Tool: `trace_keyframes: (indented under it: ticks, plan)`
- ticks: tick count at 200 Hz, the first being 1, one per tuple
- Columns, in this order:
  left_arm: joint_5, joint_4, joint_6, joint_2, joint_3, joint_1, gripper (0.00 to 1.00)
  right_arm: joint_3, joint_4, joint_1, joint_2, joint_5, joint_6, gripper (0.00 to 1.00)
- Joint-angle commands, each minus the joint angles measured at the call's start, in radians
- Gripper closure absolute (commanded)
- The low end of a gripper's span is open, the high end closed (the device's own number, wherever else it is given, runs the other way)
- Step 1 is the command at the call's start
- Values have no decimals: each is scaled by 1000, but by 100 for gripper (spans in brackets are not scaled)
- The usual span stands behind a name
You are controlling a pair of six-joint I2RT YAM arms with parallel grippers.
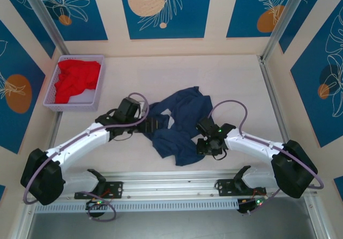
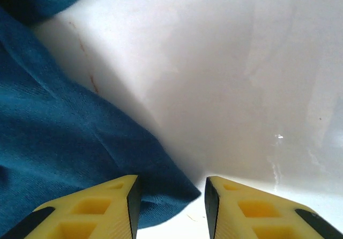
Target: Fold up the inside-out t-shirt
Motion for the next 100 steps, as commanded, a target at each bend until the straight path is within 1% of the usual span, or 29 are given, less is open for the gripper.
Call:
trace_keyframes:
  ticks: [1, 16, 27, 32, 40, 47, 68, 83, 100]
  plan:
    - [-126, 56, -13, 2, -37, 71, 29, 58, -26, -12, -39, 29, -32, 59]
    - [-90, 107, -13, 47, -46, 138, 27, 106, 62, -24, -72, 50, -97, 54]
    - [-55, 134, -4, 95, -38, 174, 26, 140, 153, -49, -59, 31, -148, 50]
    - [-47, 139, 1, 118, -29, 187, 26, 160, 186, -64, -40, 22, -165, 47]
    - [-19, 145, 12, 158, -12, 202, 26, 196, 232, -83, 3, 10, -194, 38]
    - [2, 150, 22, 191, 4, 210, 26, 230, 261, -95, 49, 15, -219, 35]
    - [33, 154, 49, 283, 54, 214, 25, 347, 334, -129, 202, 23, -281, 32]
    - [41, 153, 63, 344, 82, 222, 25, 438, 382, -155, 320, -10, -303, 31]
    - [68, 183, 58, 387, 93, 248, 26, 563, 394, -157, 458, -17, -337, 28]
